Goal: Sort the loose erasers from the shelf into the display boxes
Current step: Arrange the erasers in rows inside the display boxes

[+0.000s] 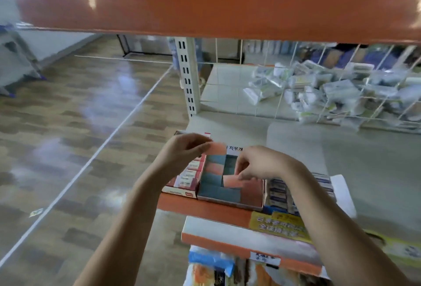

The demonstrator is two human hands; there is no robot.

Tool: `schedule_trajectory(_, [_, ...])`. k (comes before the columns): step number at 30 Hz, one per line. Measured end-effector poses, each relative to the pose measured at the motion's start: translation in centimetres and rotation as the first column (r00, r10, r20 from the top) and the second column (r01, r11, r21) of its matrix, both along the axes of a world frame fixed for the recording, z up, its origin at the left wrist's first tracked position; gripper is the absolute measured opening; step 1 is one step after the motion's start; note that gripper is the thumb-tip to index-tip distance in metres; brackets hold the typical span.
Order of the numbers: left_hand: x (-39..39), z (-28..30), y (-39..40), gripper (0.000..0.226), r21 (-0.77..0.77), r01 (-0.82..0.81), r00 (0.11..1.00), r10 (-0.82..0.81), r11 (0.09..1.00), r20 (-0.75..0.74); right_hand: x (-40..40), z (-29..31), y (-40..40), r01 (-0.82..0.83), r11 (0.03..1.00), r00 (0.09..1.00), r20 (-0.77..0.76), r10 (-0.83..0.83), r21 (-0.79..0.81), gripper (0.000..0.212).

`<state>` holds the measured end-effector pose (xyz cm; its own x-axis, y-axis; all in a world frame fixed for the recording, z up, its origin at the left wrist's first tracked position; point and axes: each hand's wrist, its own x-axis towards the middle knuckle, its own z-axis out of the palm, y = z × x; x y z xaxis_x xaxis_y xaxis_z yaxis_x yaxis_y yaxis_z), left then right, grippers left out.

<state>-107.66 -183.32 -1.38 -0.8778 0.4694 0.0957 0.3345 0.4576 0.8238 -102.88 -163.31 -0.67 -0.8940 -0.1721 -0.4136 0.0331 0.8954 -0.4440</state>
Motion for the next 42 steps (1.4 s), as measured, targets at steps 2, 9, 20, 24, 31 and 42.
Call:
schedule_trajectory(2, [-1.0, -0.3, 0.1, 0.012, -0.045, 0.055, 0.998, -0.055, 0.997, -0.010, 0.1, -0.2, -0.4, 0.050, 0.999, 0.999, 0.002, -0.051, 0.013, 0.013])
schedule_trajectory(9, [-2.4, -1.0, 0.9, 0.009, -0.159, 0.171, 0.985, -0.174, 0.972, -0.006, 1.1, -0.5, -1.5, 0.154, 0.987, 0.987, -0.060, -0.152, 0.043, 0.015])
schedule_trajectory(20, [-2.0, -1.7, 4.0, 0.014, -0.407, 0.209, 0.970, -0.242, 0.889, -0.031, 3.7, 1.1, 1.3, 0.243, 0.968, 0.932, -0.259, -0.252, -0.068, 0.017])
schedule_trajectory(24, [-1.6, -2.1, 4.6, 0.014, -0.459, 0.223, 0.958, -0.280, 0.860, -0.059, 4.5, 1.7, 2.9, 0.268, 0.955, 0.920, -0.261, -0.294, -0.131, 0.017])
schedule_trajectory(31, [-2.0, -1.9, 4.3, 0.016, -0.553, 0.271, 0.931, -0.360, 0.788, -0.057, 4.3, 1.2, 4.0, 0.259, 0.954, 0.921, -0.259, -0.292, -0.154, 0.016])
schedule_trajectory(42, [-1.1, -1.4, 5.8, 0.019, -0.619, 0.353, 0.870, -0.490, 0.701, -0.058, 4.1, 0.3, 4.4, 0.244, 0.959, 0.926, -0.259, -0.276, -0.147, 0.017])
